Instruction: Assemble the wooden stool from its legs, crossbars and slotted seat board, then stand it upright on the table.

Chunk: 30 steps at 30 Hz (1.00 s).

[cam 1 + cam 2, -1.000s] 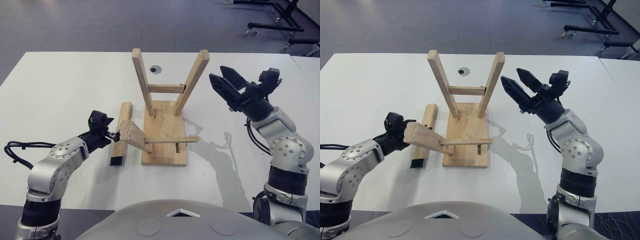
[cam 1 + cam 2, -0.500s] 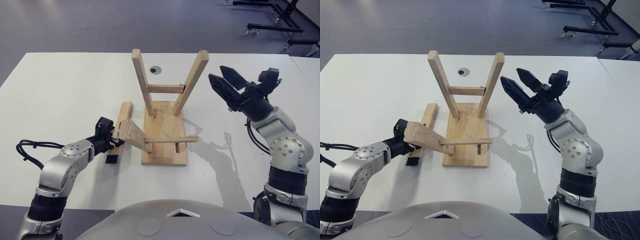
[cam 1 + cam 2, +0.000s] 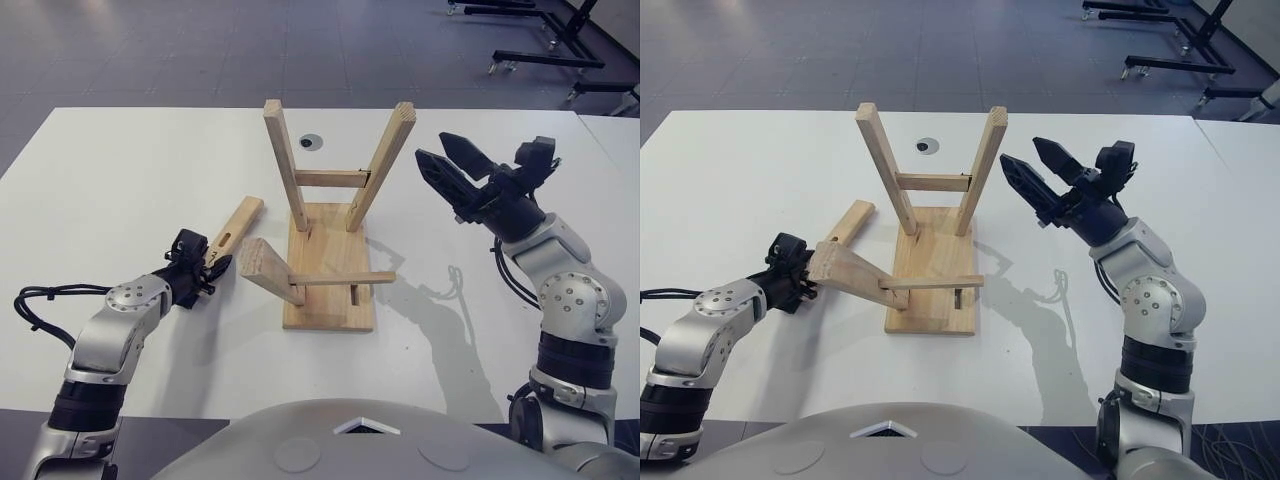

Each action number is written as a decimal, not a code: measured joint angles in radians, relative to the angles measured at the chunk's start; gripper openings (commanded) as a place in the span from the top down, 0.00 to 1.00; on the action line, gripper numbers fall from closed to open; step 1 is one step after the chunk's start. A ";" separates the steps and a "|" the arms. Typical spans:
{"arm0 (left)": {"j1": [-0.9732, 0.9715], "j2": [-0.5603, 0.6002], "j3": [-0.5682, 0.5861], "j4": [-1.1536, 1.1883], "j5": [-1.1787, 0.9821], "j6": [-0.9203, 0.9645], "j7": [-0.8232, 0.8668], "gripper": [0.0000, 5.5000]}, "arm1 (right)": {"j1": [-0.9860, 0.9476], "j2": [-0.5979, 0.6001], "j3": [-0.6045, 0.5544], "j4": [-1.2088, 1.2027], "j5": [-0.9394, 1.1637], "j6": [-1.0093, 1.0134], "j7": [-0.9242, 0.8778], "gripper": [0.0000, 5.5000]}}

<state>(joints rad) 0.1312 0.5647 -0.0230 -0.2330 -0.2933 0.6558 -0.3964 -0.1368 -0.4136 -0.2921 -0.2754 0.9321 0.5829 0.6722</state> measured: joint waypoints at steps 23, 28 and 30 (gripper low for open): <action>-0.351 -0.092 0.335 -0.126 -0.366 -0.173 -0.113 0.63 | -0.148 -0.003 -0.102 -0.030 0.224 -0.016 -0.005 0.02; -0.476 -0.092 0.305 -0.192 -0.691 -0.064 -0.282 0.63 | -0.234 0.037 -0.024 -0.079 0.306 0.006 -0.013 0.02; -0.500 -0.077 0.278 -0.194 -0.760 -0.023 -0.349 0.63 | -0.267 0.058 0.002 -0.078 0.323 0.008 -0.013 0.02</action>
<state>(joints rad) -0.3683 0.4878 0.2549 -0.4275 -1.0537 0.6329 -0.7455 -0.4034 -0.3555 -0.2903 -0.3529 1.2552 0.5906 0.6592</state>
